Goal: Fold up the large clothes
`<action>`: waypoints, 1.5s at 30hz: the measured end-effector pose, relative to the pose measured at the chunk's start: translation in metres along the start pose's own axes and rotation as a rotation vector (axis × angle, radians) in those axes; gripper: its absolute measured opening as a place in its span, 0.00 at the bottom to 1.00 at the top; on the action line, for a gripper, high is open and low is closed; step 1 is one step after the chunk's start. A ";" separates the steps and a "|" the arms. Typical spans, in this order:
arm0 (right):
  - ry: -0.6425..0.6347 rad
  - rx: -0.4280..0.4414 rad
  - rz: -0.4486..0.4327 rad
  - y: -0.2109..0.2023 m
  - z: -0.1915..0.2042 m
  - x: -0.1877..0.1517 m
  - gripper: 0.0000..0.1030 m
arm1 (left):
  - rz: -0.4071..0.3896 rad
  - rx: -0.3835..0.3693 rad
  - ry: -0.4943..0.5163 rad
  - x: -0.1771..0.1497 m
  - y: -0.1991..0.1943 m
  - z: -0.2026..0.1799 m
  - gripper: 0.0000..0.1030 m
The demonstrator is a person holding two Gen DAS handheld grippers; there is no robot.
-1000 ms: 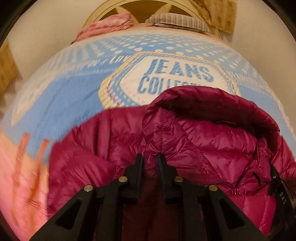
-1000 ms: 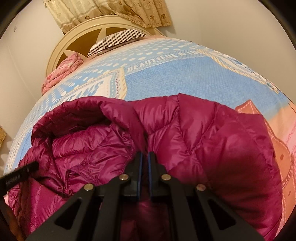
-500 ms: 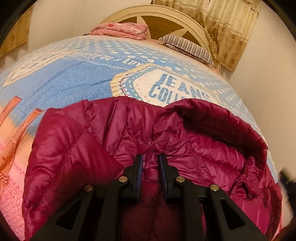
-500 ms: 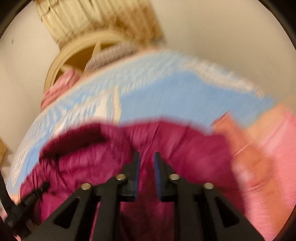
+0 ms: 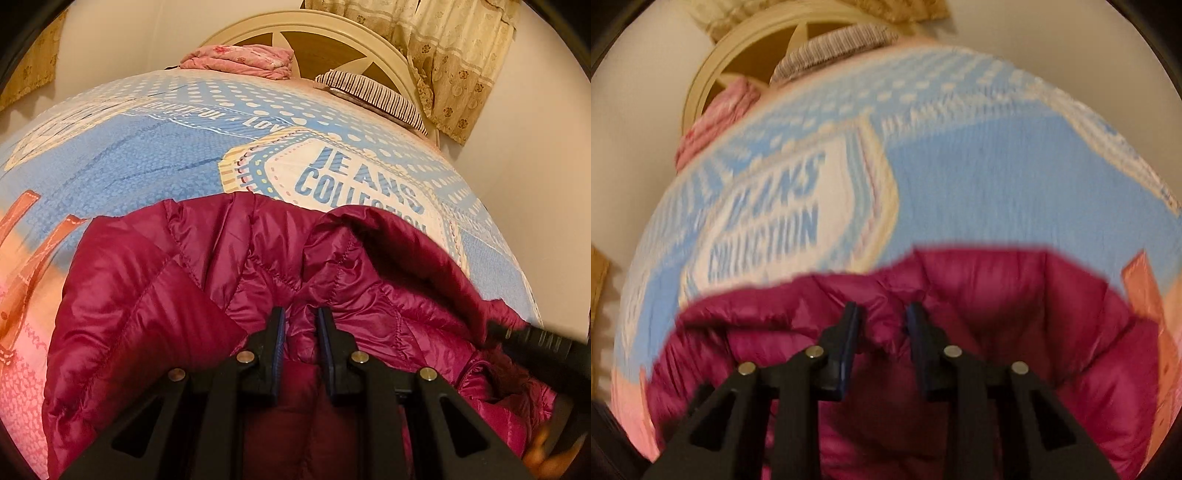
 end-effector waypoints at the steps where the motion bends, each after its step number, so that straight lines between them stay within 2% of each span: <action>1: -0.011 0.002 0.003 0.001 -0.005 -0.007 0.28 | 0.001 -0.007 -0.003 0.000 0.000 0.001 0.19; 4: -0.096 0.014 -0.065 -0.002 -0.008 -0.022 0.26 | 0.018 -0.067 -0.026 0.001 -0.002 0.006 0.19; 6: -0.189 -0.018 -0.121 -0.002 -0.002 -0.031 0.26 | 0.056 -0.080 0.004 0.006 -0.010 0.007 0.19; 9: -0.216 -0.040 -0.136 -0.004 0.003 -0.031 0.26 | -0.007 -0.013 0.074 0.020 -0.038 0.005 0.19; 12: -0.209 -0.023 -0.146 -0.005 0.002 -0.030 0.27 | -0.056 -0.038 0.139 0.054 -0.058 -0.014 0.24; 13: -0.204 -0.016 -0.147 -0.006 0.000 -0.030 0.27 | -0.059 -0.051 0.148 0.064 -0.057 -0.020 0.33; 14: -0.204 -0.014 -0.148 -0.006 0.000 -0.029 0.27 | -0.056 -0.070 0.161 0.077 -0.054 -0.029 0.46; 15: -0.209 -0.014 -0.149 -0.006 0.001 -0.030 0.28 | -0.045 -0.092 0.178 0.091 -0.045 -0.043 0.52; 16: -0.215 -0.015 -0.149 -0.005 0.003 -0.030 0.28 | -0.042 -0.099 0.189 0.098 -0.038 -0.049 0.58; 18: -0.229 -0.026 -0.152 -0.006 0.004 -0.032 0.28 | -0.017 -0.059 0.234 0.107 -0.012 -0.069 0.58; 20: -0.231 -0.026 -0.153 -0.003 0.006 -0.031 0.28 | 0.080 0.050 0.260 0.098 0.021 -0.073 0.58; 22: -0.214 -0.003 -0.152 -0.004 0.003 -0.030 0.28 | 0.183 0.178 0.249 0.077 0.043 -0.060 0.58; 23: -0.205 0.011 -0.151 -0.005 0.000 -0.030 0.28 | 0.206 0.205 0.236 0.069 0.047 -0.051 0.60; 25: -0.192 0.033 -0.149 -0.005 -0.002 -0.029 0.29 | 0.198 0.167 0.192 0.048 0.049 -0.033 0.64; 27: -0.190 0.039 -0.148 -0.004 -0.002 -0.028 0.29 | 0.121 0.152 0.216 0.033 0.042 -0.029 0.66; 30: -0.185 0.049 -0.147 -0.005 -0.002 -0.028 0.30 | 0.080 0.172 0.227 0.029 0.044 -0.032 0.68; 35: -0.094 0.115 -0.165 -0.016 -0.018 -0.025 0.30 | 0.078 0.173 0.235 0.032 0.049 -0.032 0.73; 37: 0.007 0.158 -0.178 -0.021 -0.037 -0.024 0.23 | 0.076 0.164 0.228 0.031 0.049 -0.030 0.73; 38: 0.057 0.168 -0.153 -0.017 -0.046 -0.023 0.12 | 0.075 0.161 0.227 0.032 0.050 -0.030 0.73; 39: 0.080 0.161 -0.137 -0.014 -0.050 -0.023 0.06 | 0.073 0.157 0.224 0.031 0.048 -0.031 0.73; 43: 0.049 0.107 -0.136 -0.009 -0.044 -0.021 0.05 | 0.071 0.171 0.239 0.029 0.048 -0.034 0.74; 45: 0.012 0.052 -0.140 -0.007 -0.035 -0.018 0.05 | 0.072 0.179 0.248 0.029 0.049 -0.036 0.74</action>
Point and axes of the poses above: each gripper's, at about its wrist camera, not at the fingertips, and y roughly the way its jaws point, z to its left, x to its top, the point moved 2 cm from there along y, roughly the way its jaws point, and after that the axes turned 7 degrees about y, right-handed, at the moved point
